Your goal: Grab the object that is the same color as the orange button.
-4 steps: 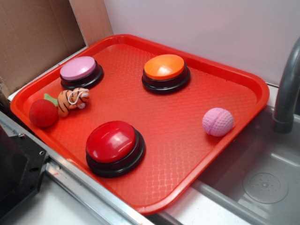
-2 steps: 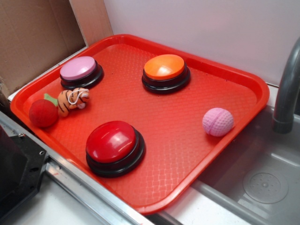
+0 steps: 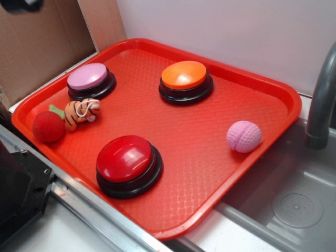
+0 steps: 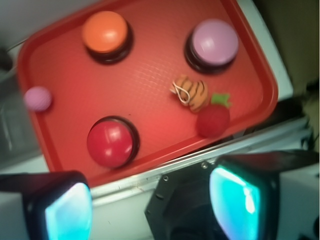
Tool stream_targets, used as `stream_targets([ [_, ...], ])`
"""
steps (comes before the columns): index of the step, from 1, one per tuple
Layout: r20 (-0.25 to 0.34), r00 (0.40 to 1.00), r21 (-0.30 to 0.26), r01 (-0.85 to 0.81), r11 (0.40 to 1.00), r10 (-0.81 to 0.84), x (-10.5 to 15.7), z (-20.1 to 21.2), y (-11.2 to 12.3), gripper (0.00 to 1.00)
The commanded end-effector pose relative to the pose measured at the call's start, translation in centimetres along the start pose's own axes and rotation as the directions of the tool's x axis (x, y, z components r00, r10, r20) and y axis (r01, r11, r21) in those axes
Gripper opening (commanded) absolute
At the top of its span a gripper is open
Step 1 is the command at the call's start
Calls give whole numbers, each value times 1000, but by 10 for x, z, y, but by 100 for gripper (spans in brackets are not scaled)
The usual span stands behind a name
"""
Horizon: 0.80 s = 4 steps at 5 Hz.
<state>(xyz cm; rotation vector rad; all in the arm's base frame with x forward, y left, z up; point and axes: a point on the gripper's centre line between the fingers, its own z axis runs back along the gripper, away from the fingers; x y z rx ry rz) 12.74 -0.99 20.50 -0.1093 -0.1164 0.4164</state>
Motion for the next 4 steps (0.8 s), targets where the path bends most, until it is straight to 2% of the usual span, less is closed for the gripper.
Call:
stream_targets([
  [1,137,869,-15,-479,878,476,29,-52,25,100],
  [2,138,742,-16,-661,750,656,45,-82,39,100],
  [3,155,650,2,-754,657,744,54,-106,47,100],
  [4,203,545,5,-831,556,813,65,-132,55,100],
])
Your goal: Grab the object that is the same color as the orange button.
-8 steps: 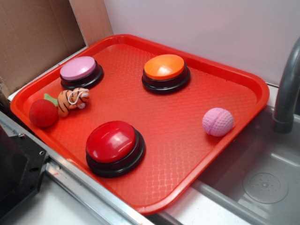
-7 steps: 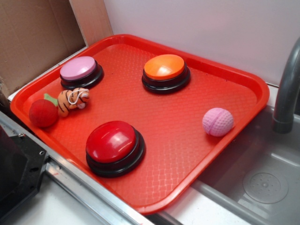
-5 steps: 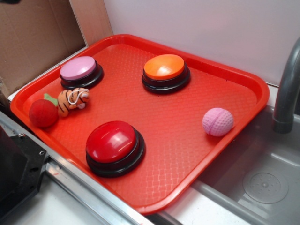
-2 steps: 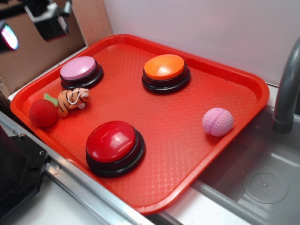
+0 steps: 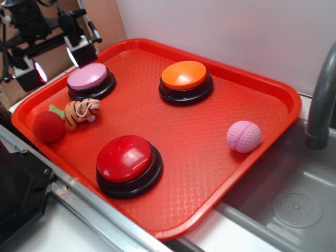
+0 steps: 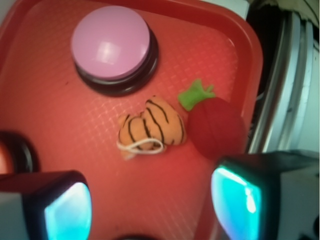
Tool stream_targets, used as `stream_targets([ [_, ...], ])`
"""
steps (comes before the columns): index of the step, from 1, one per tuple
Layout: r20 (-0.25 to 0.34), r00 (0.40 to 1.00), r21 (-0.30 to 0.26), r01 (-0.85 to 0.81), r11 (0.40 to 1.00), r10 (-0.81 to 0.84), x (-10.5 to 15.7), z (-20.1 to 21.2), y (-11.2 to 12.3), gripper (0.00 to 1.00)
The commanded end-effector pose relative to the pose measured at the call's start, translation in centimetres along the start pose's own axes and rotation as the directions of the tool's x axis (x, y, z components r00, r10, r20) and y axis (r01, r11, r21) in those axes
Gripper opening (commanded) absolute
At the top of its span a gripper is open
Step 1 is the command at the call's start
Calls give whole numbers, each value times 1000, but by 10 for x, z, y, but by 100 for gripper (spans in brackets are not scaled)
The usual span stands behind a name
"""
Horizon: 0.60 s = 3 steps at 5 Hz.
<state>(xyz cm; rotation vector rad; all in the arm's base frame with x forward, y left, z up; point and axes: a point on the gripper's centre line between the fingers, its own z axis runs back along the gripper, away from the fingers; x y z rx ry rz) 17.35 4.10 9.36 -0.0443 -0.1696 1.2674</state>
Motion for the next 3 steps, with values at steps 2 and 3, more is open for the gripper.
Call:
stream_targets([
  [2,110,978,104,-186,977,175,21,-73,-4,100],
  [3,62,987,134,-152,979,145,19,-81,-4,100],
])
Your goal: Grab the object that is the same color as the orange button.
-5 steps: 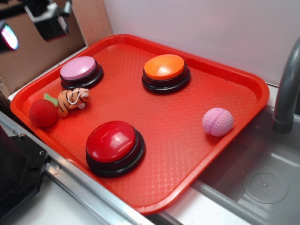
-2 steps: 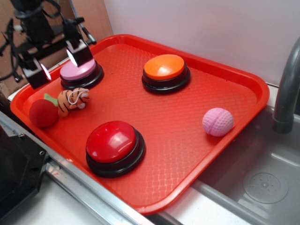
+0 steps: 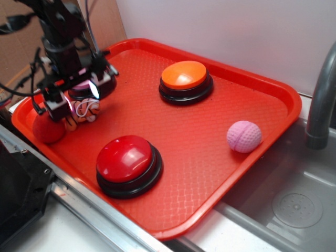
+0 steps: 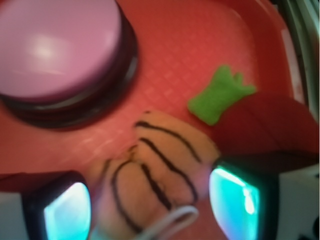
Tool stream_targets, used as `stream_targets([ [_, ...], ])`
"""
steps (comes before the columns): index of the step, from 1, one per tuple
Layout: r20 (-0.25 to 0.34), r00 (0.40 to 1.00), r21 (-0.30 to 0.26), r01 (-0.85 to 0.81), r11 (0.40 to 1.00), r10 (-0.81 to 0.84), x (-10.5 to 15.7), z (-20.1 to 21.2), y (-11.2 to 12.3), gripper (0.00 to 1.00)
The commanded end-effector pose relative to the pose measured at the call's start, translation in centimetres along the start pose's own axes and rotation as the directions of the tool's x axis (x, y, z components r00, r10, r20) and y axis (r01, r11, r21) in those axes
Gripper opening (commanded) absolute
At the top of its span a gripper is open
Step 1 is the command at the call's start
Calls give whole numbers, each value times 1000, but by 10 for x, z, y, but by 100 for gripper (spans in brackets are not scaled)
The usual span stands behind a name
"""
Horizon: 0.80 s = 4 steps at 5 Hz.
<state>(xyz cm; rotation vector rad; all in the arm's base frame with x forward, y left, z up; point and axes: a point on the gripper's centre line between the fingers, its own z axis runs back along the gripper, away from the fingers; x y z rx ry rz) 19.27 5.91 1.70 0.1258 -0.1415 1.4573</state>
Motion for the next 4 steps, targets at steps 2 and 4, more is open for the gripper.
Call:
stream_targets([
  [2,-17,997,-29,75,997,-76,1,-3,-4,0],
  [4,-58,922,-28,383,923,-384,2,17,-15,0],
])
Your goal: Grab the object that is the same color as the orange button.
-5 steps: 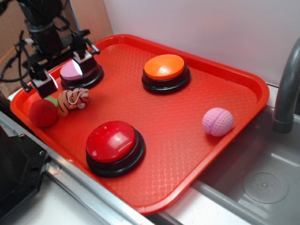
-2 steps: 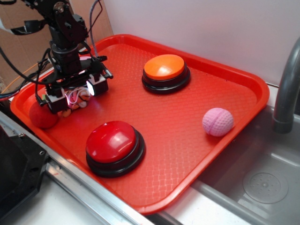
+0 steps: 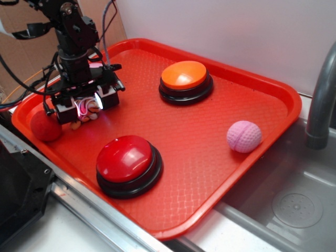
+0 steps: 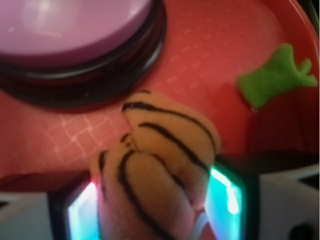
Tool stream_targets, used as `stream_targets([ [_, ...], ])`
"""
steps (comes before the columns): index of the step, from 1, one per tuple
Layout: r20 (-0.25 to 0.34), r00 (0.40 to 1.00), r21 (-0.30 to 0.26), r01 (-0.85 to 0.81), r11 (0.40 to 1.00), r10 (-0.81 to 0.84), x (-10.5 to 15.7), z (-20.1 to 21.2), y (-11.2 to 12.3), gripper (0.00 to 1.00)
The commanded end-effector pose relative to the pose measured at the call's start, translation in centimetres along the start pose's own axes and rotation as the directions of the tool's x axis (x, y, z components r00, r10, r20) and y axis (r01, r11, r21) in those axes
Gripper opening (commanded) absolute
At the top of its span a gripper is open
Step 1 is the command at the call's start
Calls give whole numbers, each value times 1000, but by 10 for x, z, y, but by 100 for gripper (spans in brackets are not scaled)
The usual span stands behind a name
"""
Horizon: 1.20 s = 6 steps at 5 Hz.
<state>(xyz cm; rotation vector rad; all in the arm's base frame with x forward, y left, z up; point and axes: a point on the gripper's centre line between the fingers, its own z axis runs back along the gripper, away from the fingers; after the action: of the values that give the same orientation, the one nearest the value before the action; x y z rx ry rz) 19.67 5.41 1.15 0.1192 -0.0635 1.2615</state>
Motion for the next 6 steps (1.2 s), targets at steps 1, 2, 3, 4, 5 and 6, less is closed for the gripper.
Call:
stream_targets([
  [1,20,940,-56,341,939,-340,10,45,-13,0],
  [2,32,899,-63,438,897,-436,10,65,-14,0],
  [3,28,819,-94,573,814,-573,3,99,-16,0],
  [4,64,718,-82,695,714,-693,-4,127,-17,0],
  [5,14,611,-142,785,603,-792,-8,144,-16,0],
  [6,26,527,-186,837,514,-849,-11,153,-10,0],
])
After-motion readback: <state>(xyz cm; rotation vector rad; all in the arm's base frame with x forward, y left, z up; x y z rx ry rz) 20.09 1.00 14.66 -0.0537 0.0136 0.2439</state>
